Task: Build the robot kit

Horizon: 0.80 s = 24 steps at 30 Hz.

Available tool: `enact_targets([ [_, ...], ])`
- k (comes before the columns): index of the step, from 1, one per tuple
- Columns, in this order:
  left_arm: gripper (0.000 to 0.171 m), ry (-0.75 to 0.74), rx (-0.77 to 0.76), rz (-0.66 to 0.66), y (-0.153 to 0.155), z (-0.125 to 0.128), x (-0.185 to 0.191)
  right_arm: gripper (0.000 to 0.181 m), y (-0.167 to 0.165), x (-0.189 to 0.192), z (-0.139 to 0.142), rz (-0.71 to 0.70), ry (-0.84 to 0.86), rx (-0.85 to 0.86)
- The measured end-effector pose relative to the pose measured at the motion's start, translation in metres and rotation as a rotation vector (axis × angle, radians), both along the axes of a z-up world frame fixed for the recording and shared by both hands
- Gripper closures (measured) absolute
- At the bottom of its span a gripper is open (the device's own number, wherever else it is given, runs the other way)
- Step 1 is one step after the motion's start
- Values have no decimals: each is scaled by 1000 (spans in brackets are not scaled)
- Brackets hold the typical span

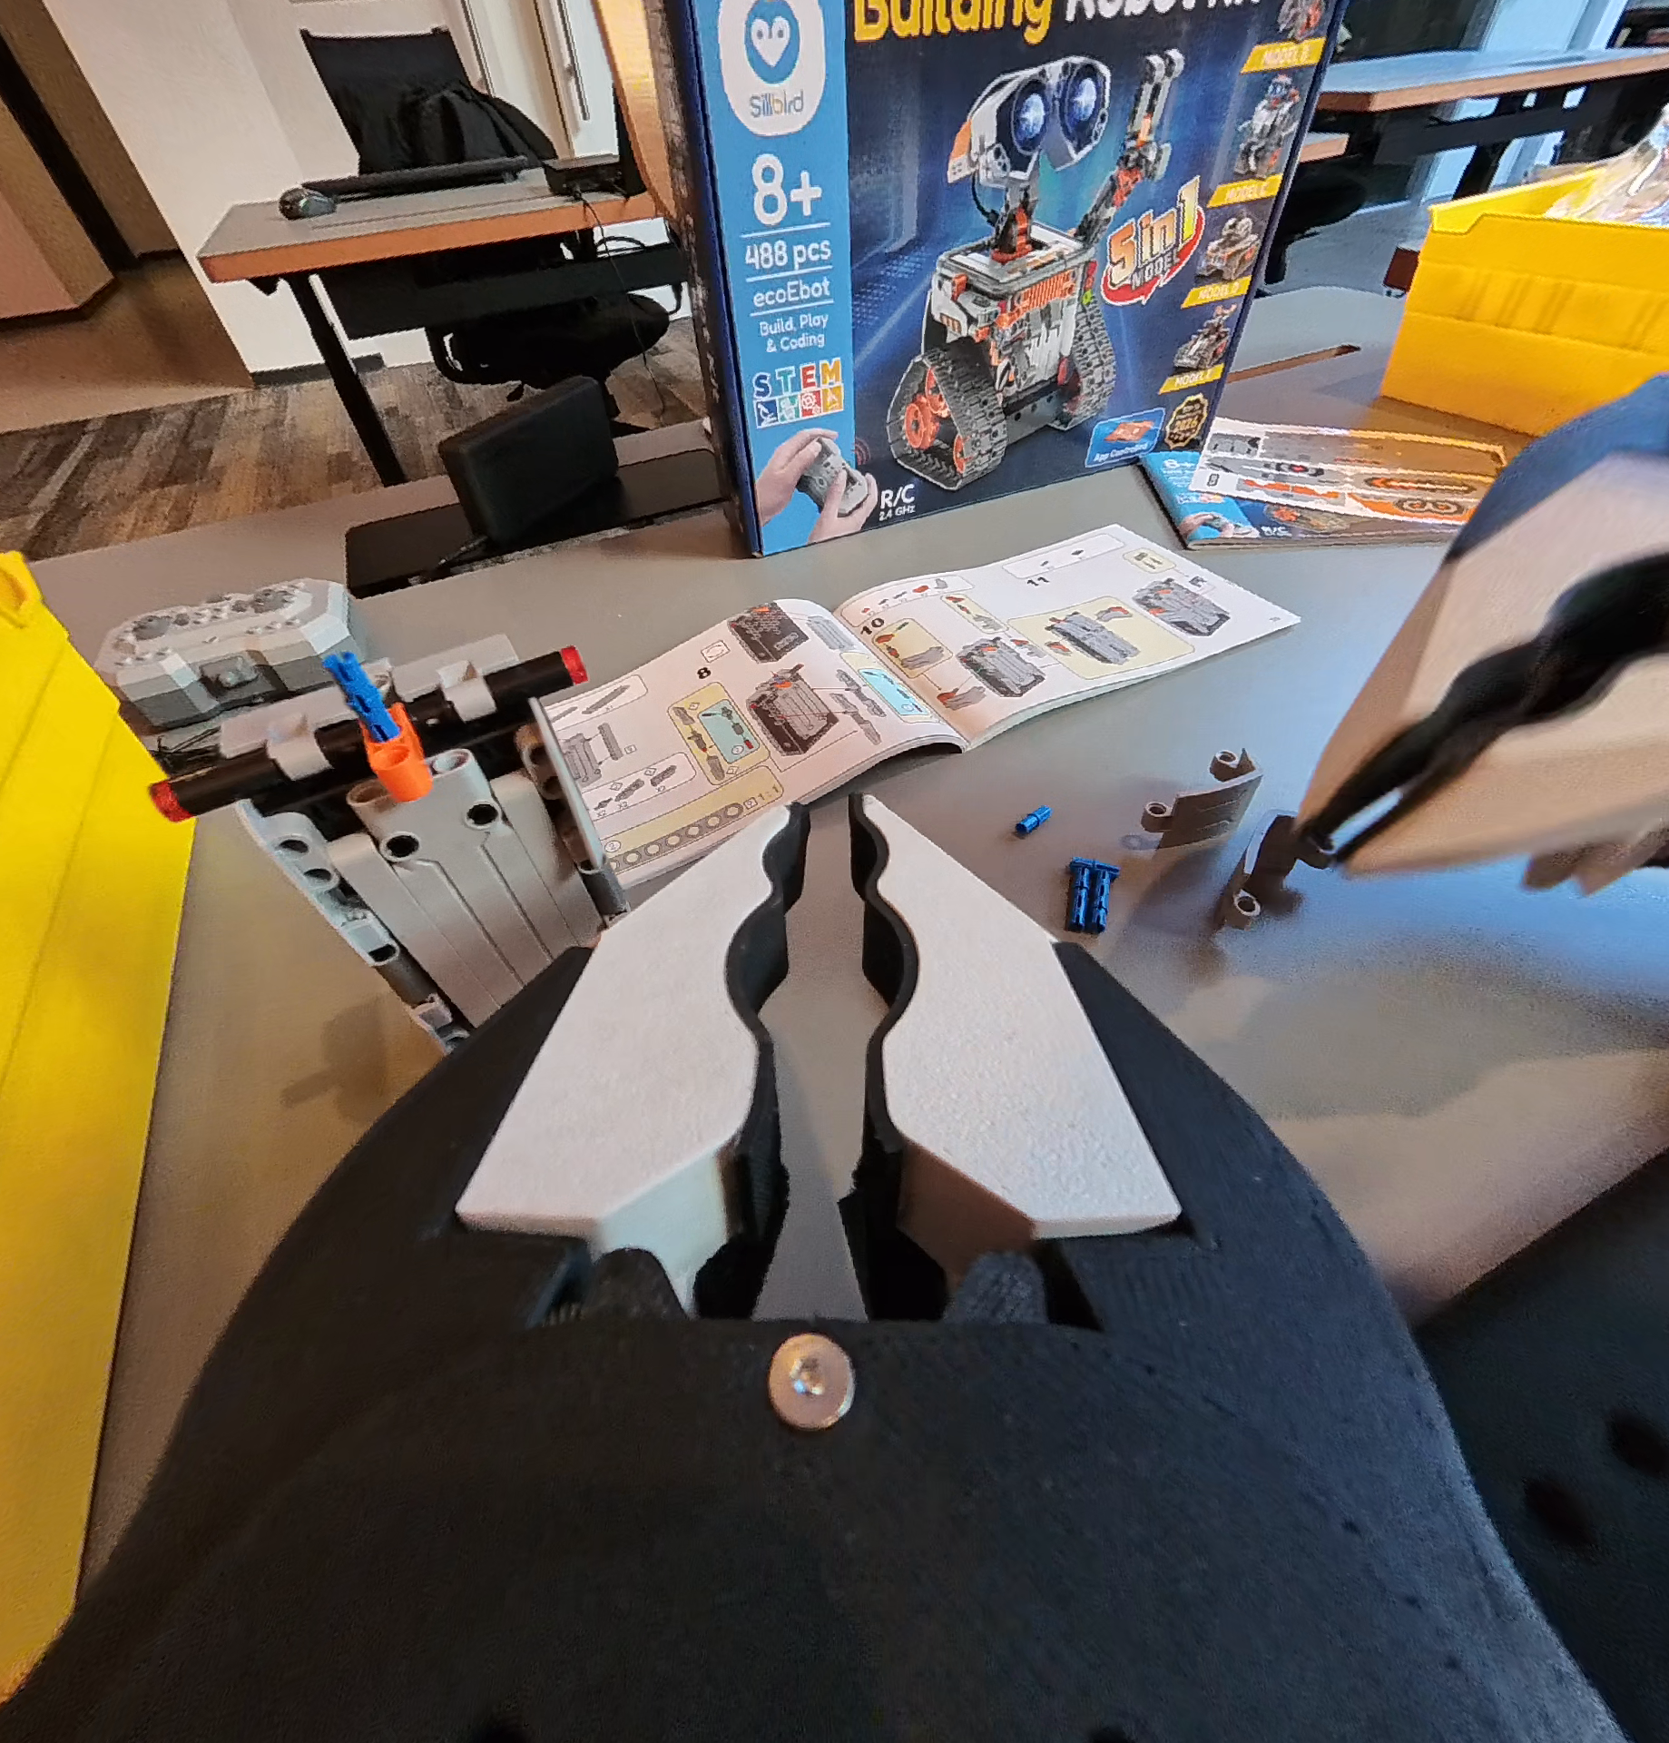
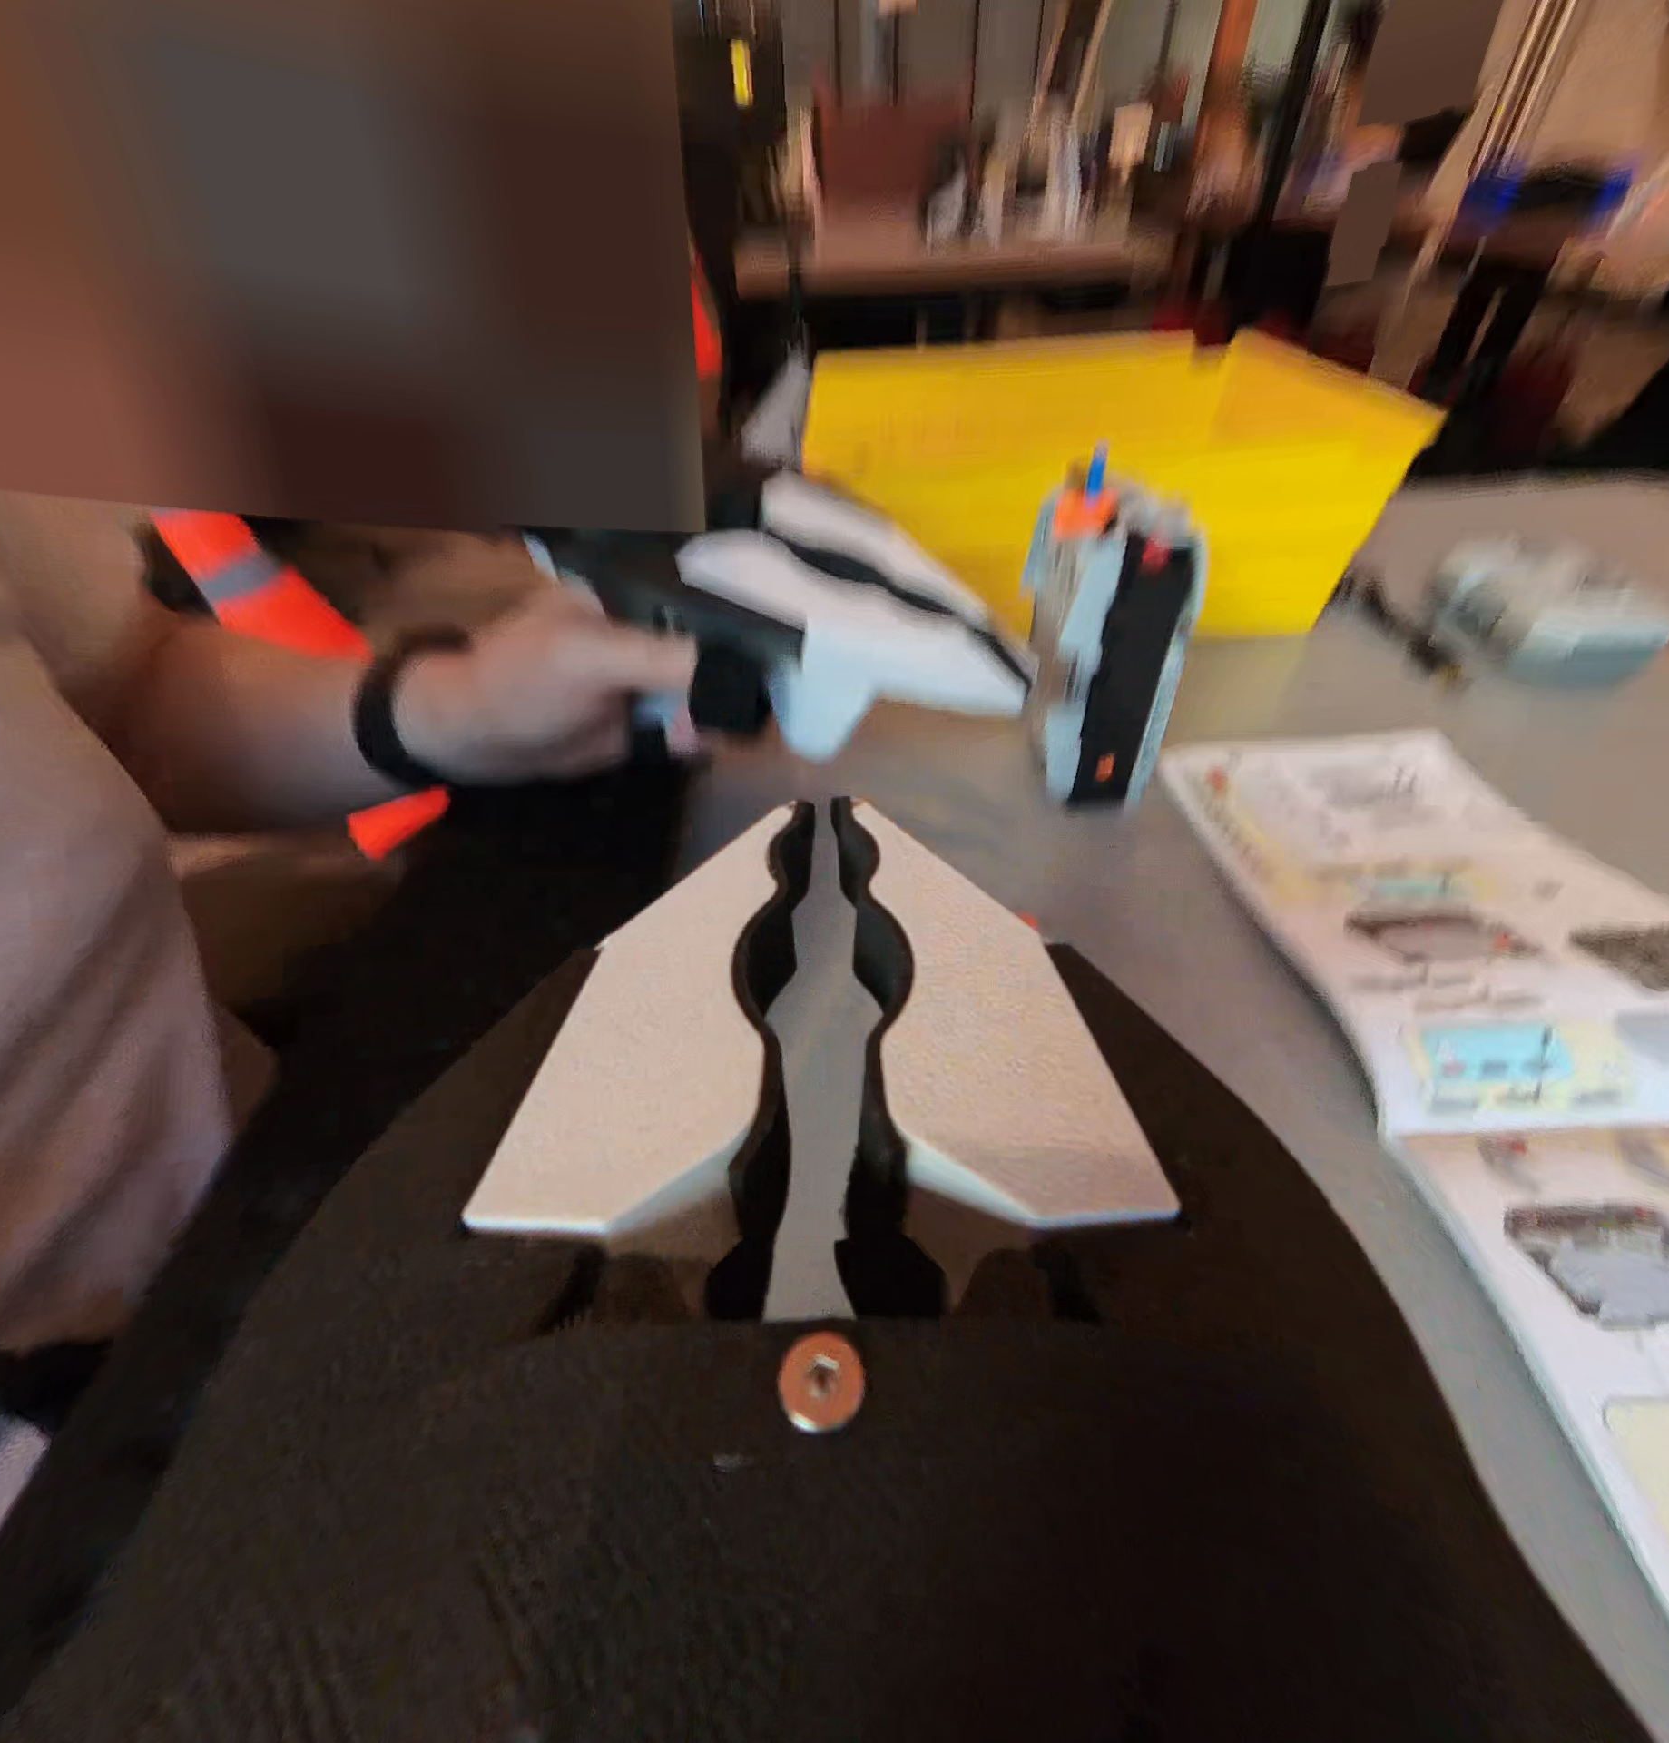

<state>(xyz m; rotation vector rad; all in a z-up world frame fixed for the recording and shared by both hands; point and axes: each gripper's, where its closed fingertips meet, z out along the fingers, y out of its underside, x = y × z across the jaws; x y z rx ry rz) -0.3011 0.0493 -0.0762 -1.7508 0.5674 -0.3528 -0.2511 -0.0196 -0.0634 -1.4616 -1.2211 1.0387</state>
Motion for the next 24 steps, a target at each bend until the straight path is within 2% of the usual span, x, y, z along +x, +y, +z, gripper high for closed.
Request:
enact_targets([
  [1, 165, -4, 1, 1, 0, 1, -1, 177, 0, -2, -13, -2, -74, 5],
  [2, 165, -5, 3, 3, 0, 1, -1, 178, -1, -1, -13, -2, -81, 42],
  [5, 166, 2, 5, 0, -1, 1, 0, 179, 0, 15, 24, -41, 59, 164],
  [7, 166, 12, 2, -6, -1, -1, 1, 180, 5, 34, 35, -66, 103, 164],
  [11, 167, 26, -3, -21, -1, -3, 5, 181, 5, 54, -10, -16, -107, 84],
  [12, 167, 28, -3, -23, -2, -3, 6, 181, 3, 54, -12, -3, -121, 94],
  [14, 167, 30, 1, -24, -2, -3, 6, 181, 6, 52, -5, -24, -92, 117],
  [16, 167, 27, 7, -23, -3, -2, 5, 181, 23, 56, 4, -136, -64, 152],
  [18, 167, 23, 6, -24, -3, -2, 5, 181, 30, 61, 18, -182, 2, 173],
  [21, 167, 23, -3, -29, -2, -3, 6, 181, 30, 62, 29, -175, 79, 129],
  [24, 167, 29, -5, -33, -2, -4, 7, 181, 29, 54, 27, -178, 76, 137],
])
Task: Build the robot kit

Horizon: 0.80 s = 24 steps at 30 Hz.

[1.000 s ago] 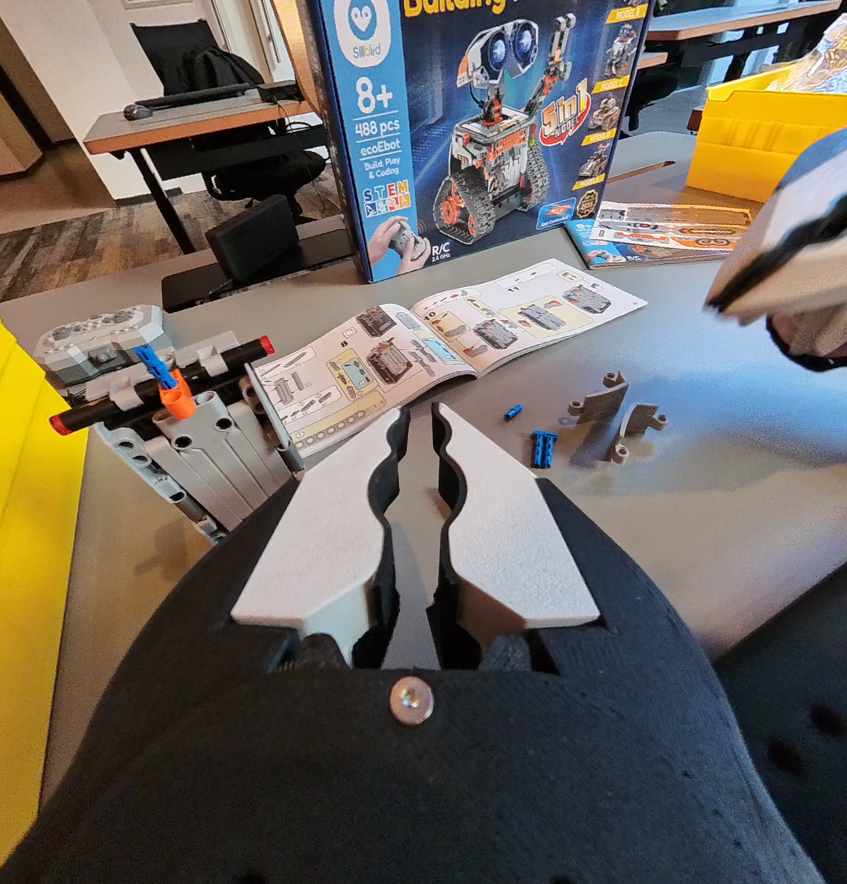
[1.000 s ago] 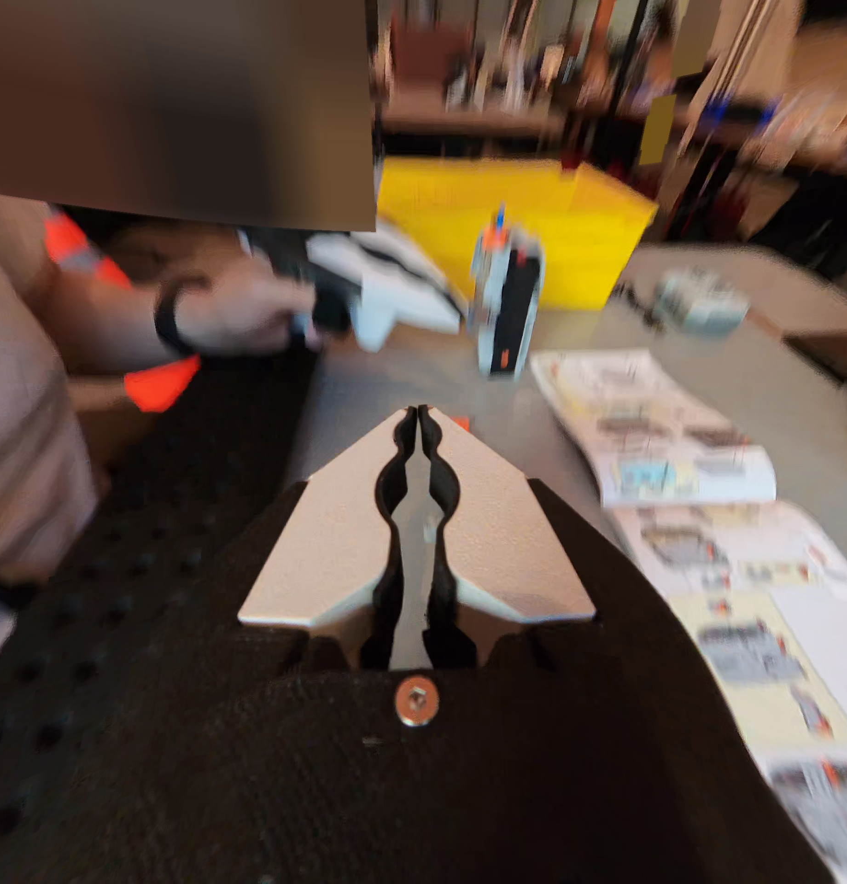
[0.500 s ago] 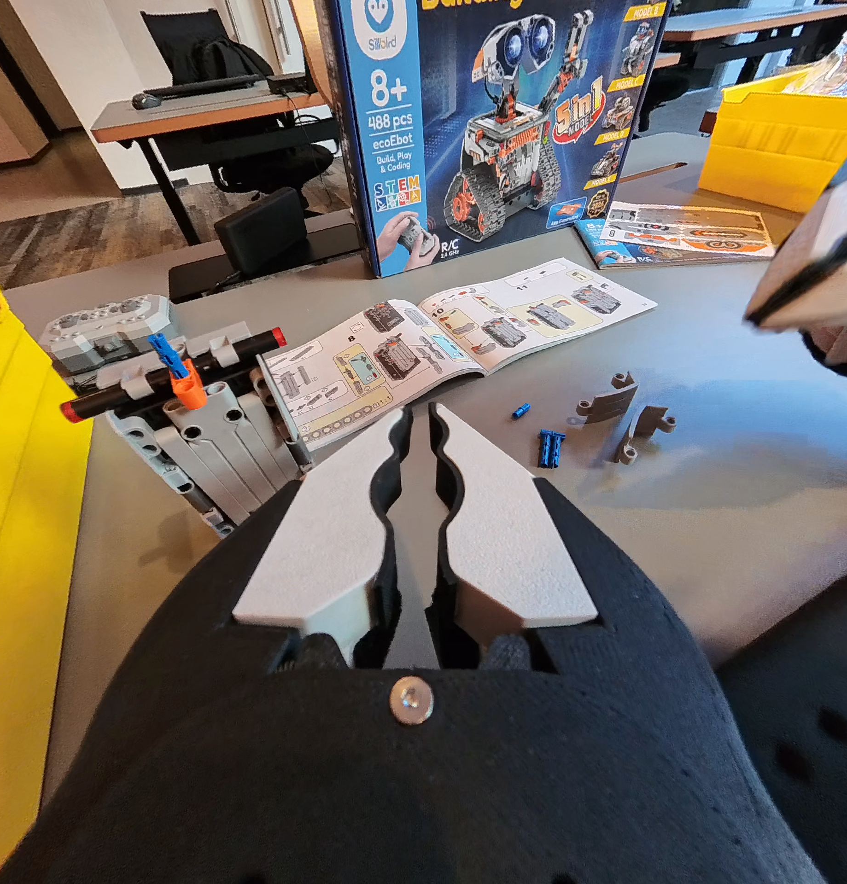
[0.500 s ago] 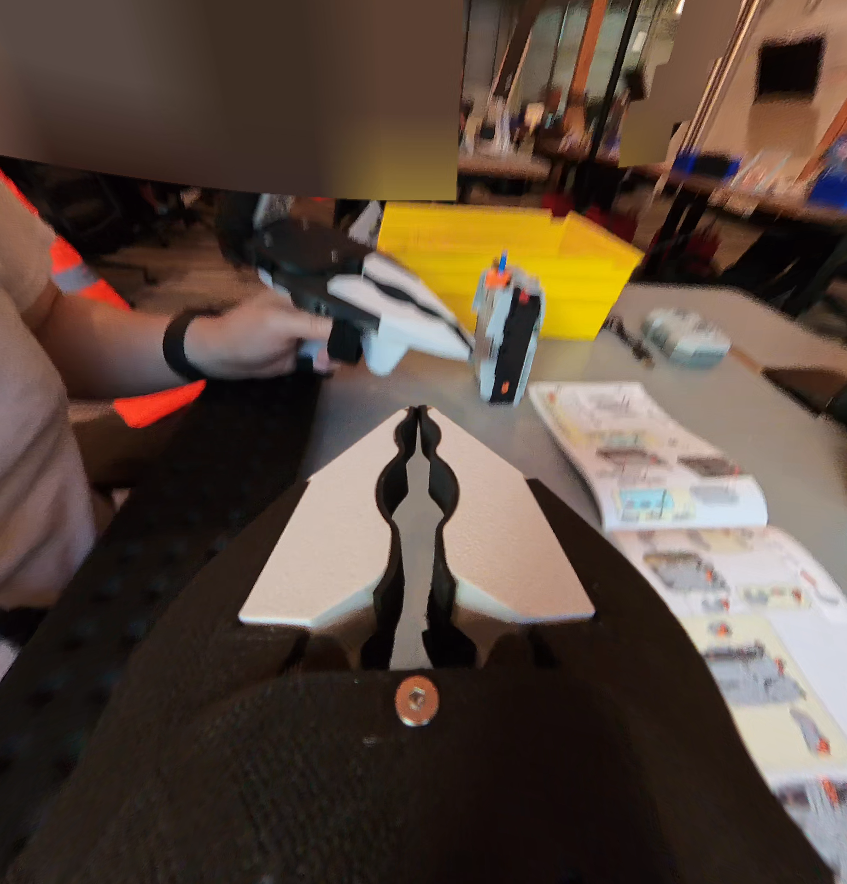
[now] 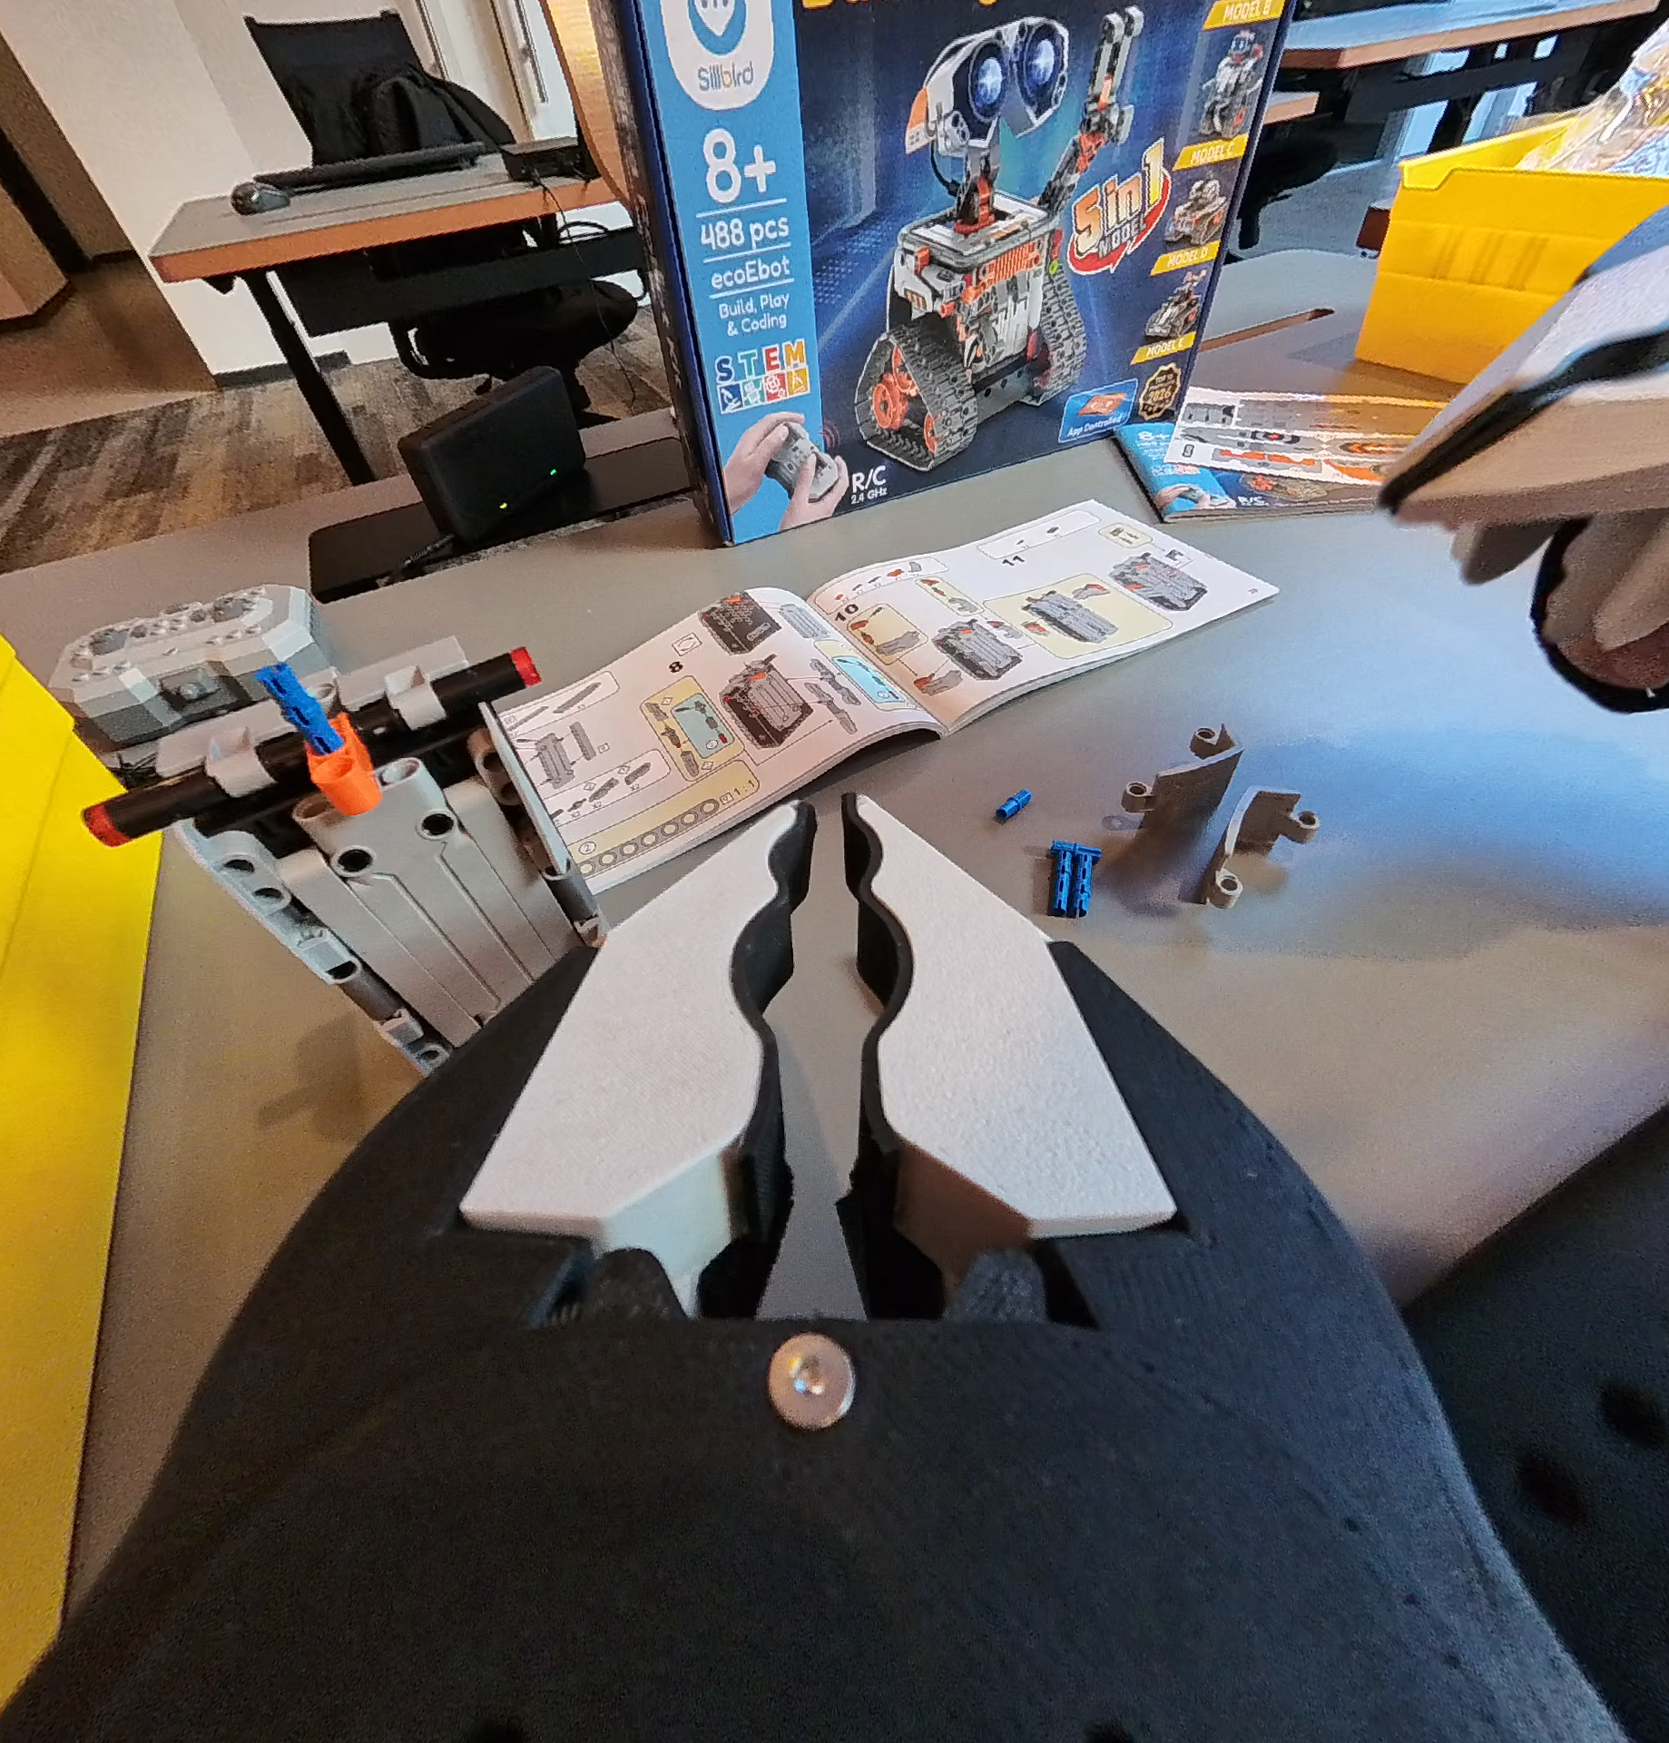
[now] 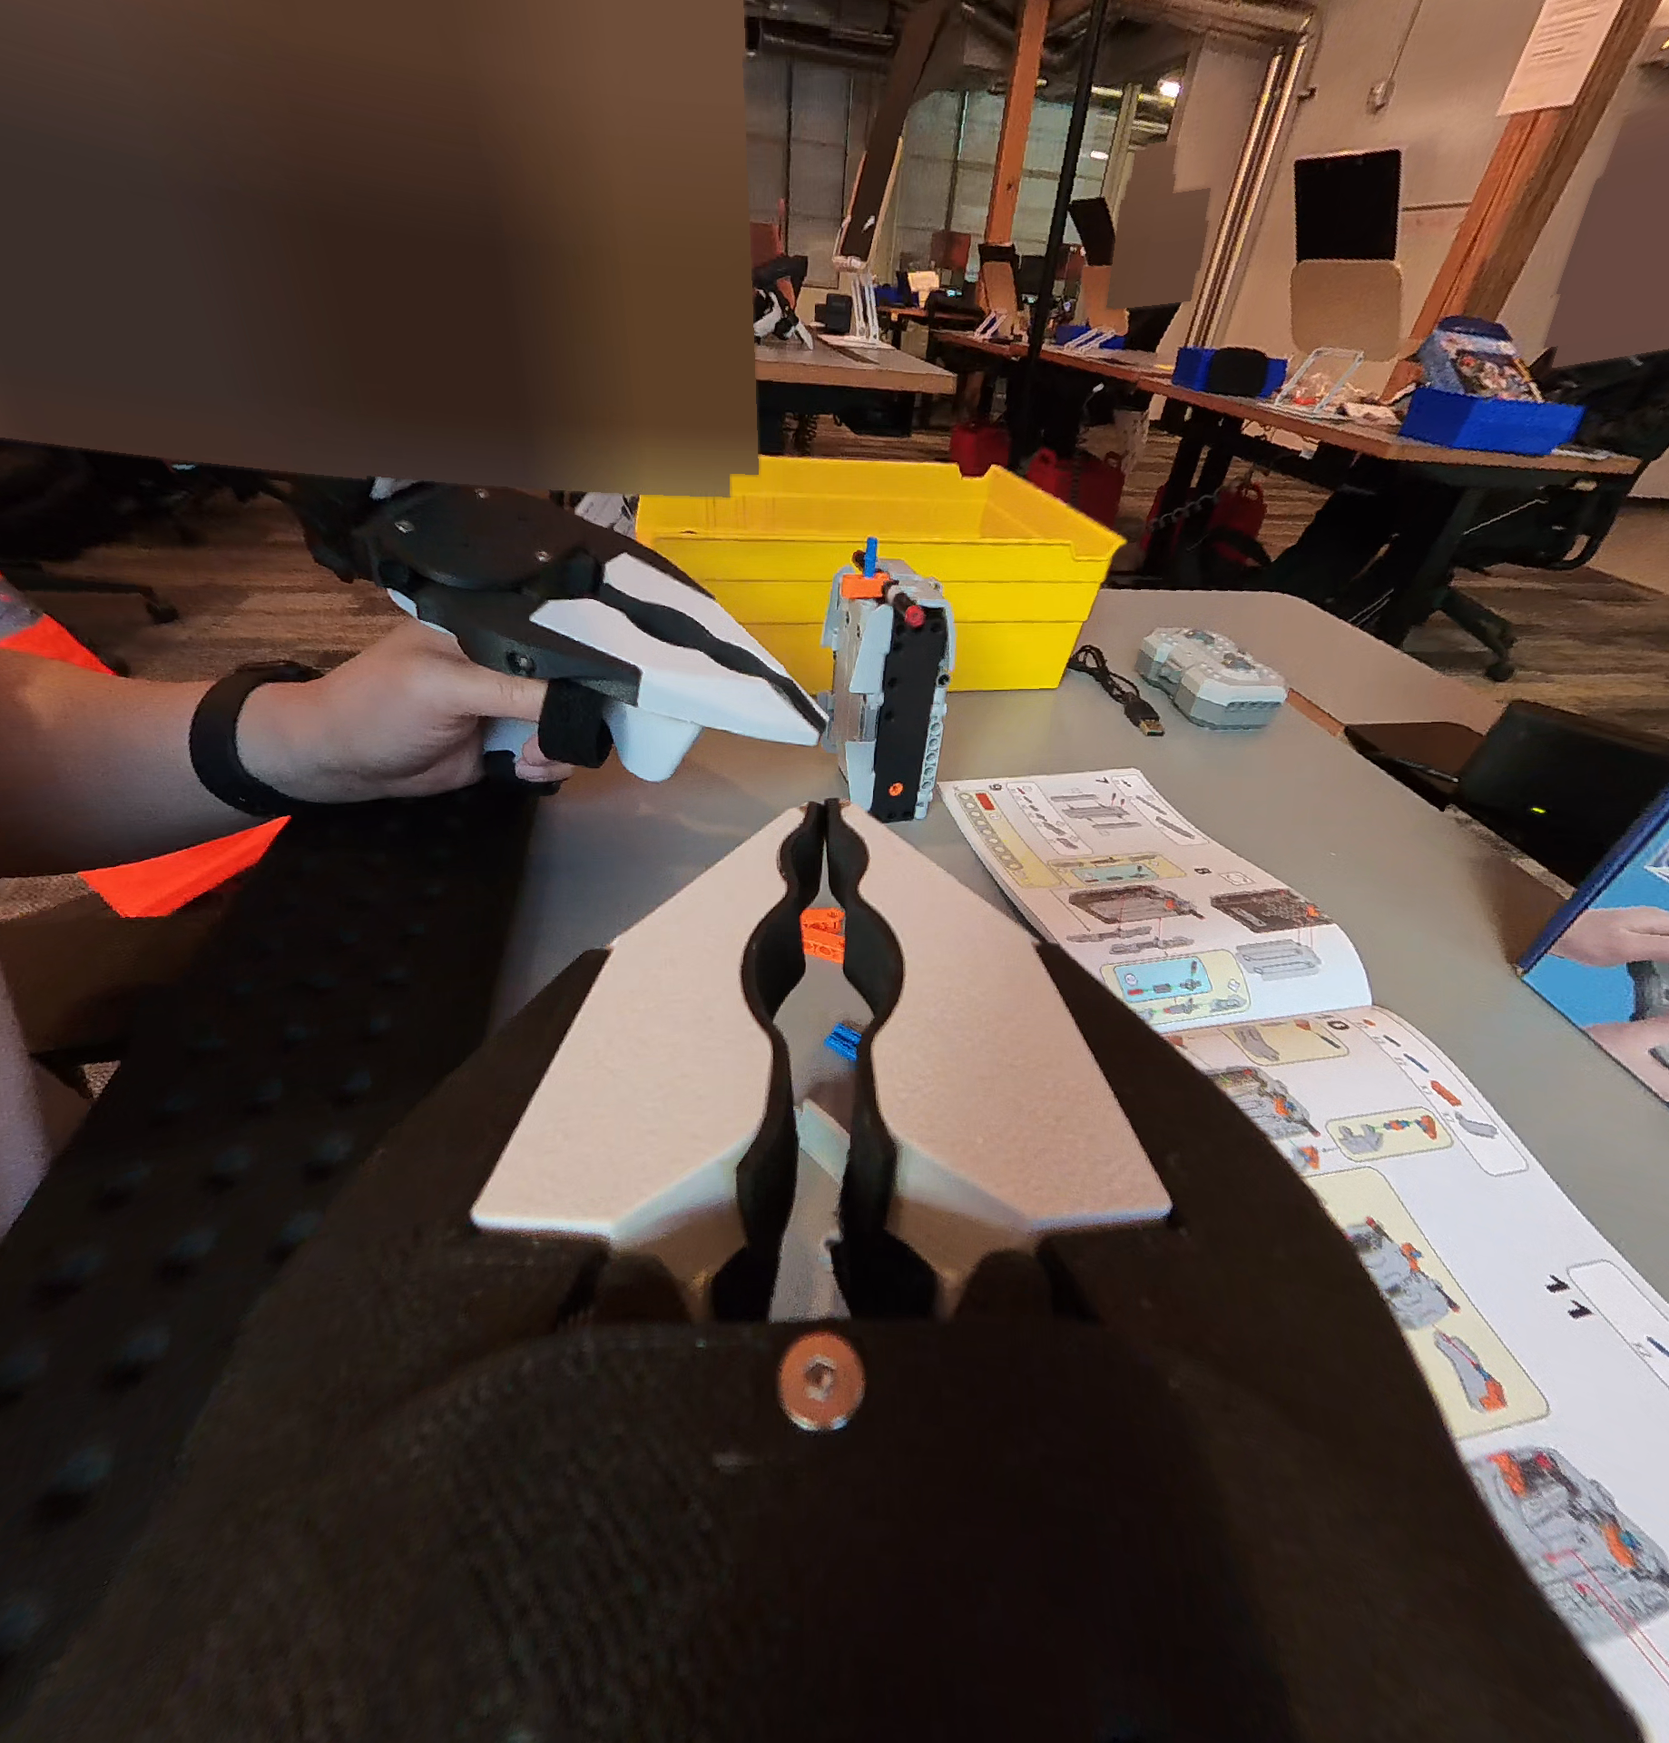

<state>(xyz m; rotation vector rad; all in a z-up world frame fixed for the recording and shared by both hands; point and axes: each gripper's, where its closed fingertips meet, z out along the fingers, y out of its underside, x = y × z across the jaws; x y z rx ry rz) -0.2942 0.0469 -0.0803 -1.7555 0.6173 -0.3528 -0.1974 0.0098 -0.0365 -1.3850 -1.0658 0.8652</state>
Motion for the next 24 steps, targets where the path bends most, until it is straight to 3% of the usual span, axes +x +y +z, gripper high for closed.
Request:
enact_targets([
  [4, 167, 14, -6, -5, 0, -2, 2, 181, 13, -9, -42, -54, -211, -88],
  [7, 168, 18, -1, -10, -1, -2, 2, 181, 5, -5, -15, -12, -87, -31],
  [10, 168, 21, -5, -16, -1, -3, 4, 181, -24, -1, 4, 162, 22, -47],
  [13, 168, 26, -9, -25, -1, -4, 6, 181, -28, 0, -36, 190, -182, -98],
  [15, 168, 31, -3, -26, -1, -4, 6, 181, -28, -4, -48, 187, -258, -73],
  [18, 169, 31, 6, -23, -2, -3, 6, 181, -32, -11, -33, 184, -200, -35],
  [22, 169, 29, -2, -23, -1, -4, 6, 181, -22, -1, 7, 76, -37, 124],
  [24, 169, 33, -9, -25, 0, -5, 7, 181, -7, 8, 3, -1, -39, 103],
])
